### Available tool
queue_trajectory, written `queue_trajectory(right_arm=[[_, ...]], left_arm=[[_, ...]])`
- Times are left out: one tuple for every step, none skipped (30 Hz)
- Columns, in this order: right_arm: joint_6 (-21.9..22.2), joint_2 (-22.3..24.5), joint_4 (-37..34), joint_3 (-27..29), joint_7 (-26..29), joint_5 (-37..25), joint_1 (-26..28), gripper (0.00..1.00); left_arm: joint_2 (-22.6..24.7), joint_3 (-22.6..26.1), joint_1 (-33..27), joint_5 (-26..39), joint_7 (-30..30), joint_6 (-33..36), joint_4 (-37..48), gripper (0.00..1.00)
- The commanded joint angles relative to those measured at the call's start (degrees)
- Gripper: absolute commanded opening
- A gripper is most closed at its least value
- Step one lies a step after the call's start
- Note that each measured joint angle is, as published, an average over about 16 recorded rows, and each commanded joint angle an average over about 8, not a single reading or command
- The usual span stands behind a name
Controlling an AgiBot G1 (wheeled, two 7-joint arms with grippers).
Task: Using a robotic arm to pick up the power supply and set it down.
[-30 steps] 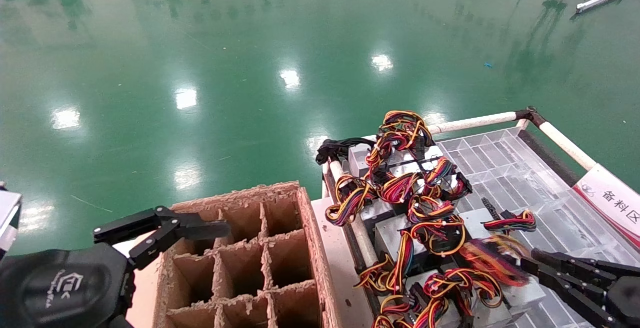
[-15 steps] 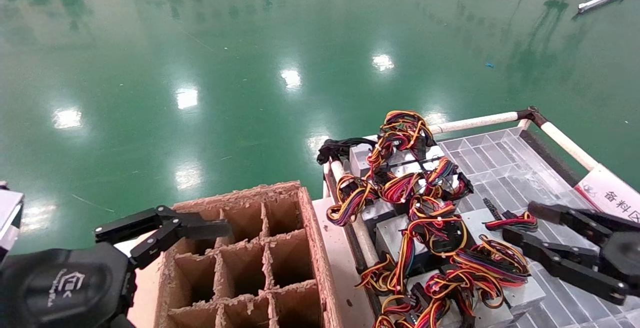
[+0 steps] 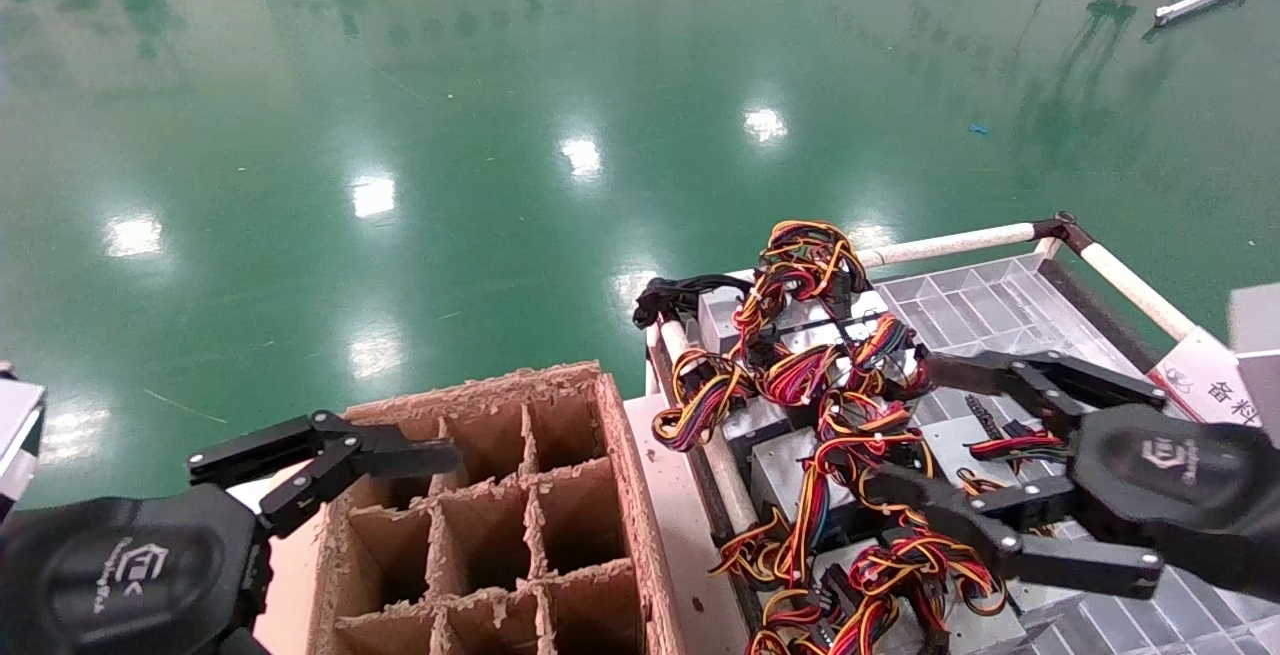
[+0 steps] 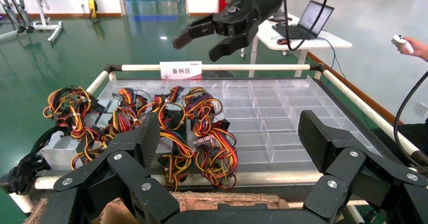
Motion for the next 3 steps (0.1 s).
queue_trajectory(right_arm=[[-2.4, -2.0, -0.3, 5.5, 1.6, -2.7, -2.7, 1.00], [-2.8, -2.2, -0.3, 6.4, 1.9, -3.1, -3.1, 1.00], [-3.1, -2.5, -0.3, 7.1, 2.1, -3.5, -3.5, 1.00]], left_arm=[[0.0, 0.0, 0.0, 0.0, 0.0, 0.0, 0.0, 1.00], [0.0, 0.0, 0.0, 0.0, 0.0, 0.0, 0.0, 1.00], [0.0, 0.0, 0.0, 0.0, 0.0, 0.0, 0.0, 1.00]])
